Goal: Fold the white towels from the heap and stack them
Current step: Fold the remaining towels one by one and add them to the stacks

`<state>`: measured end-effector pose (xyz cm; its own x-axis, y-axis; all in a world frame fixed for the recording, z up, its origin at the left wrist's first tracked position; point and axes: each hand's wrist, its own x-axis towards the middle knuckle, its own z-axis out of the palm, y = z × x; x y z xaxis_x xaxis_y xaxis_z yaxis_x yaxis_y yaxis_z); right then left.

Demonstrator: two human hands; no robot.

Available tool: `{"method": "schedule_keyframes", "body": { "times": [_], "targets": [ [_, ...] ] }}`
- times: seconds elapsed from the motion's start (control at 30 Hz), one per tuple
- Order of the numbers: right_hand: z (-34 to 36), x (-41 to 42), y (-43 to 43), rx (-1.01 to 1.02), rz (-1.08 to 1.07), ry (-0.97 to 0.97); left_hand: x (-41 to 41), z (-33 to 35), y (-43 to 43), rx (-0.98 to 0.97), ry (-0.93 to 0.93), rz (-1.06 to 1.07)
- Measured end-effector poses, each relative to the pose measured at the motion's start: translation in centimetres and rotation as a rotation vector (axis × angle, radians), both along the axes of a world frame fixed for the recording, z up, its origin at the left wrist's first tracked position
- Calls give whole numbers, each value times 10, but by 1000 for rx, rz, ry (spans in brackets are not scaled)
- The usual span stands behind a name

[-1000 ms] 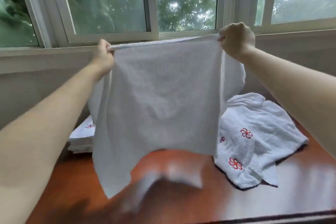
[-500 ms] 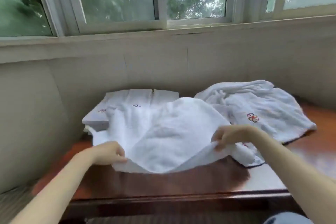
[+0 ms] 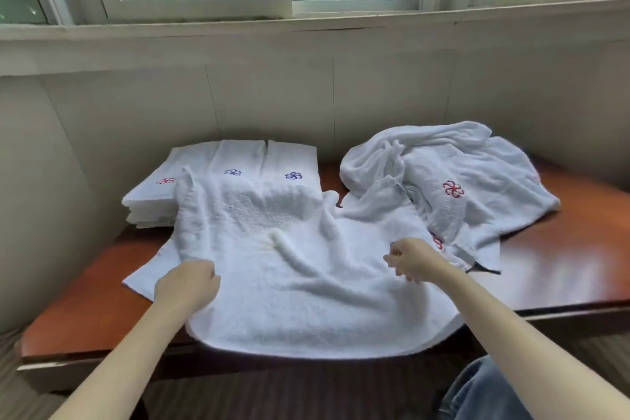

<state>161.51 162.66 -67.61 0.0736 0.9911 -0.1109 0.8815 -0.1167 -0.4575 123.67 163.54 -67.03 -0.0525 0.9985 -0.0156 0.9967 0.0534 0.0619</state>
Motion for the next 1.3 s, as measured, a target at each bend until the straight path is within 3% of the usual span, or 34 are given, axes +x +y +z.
{"method": "schedule_keyframes", "body": {
  "times": [0.07,0.13,0.3,0.47,0.6,0.7,0.8,0.93,1.03,1.17,1.3],
  "targets": [
    [-17,-2,6,179,-23,-151,0,-7,8,103,-27,49],
    [-35,-5,6,147,56,-331,-6,-22,13,31,59,32],
    [-46,-9,14,127,-2,-382,-26,-40,13,-26,-67,60],
    [-37,-30,25,113,-108,-613,-25,-18,-1,-180,141,206],
    [-38,-57,39,263,4,-585,-19,1,-5,-460,320,280],
    [-41,-79,55,310,209,-484,-19,7,2,-323,346,306],
    [-48,-88,65,217,246,-380,-12,0,16,-22,179,215],
    [-42,-88,81,149,245,-326,-2,-24,39,49,70,33],
    [-35,-85,96,145,256,-340,0,-37,62,145,-27,44],
    [-31,-75,113,228,157,-401,-7,-37,99,146,-135,108],
    [-20,-55,157,272,34,-557,-19,-31,146,-22,-41,43]
  ]
}}
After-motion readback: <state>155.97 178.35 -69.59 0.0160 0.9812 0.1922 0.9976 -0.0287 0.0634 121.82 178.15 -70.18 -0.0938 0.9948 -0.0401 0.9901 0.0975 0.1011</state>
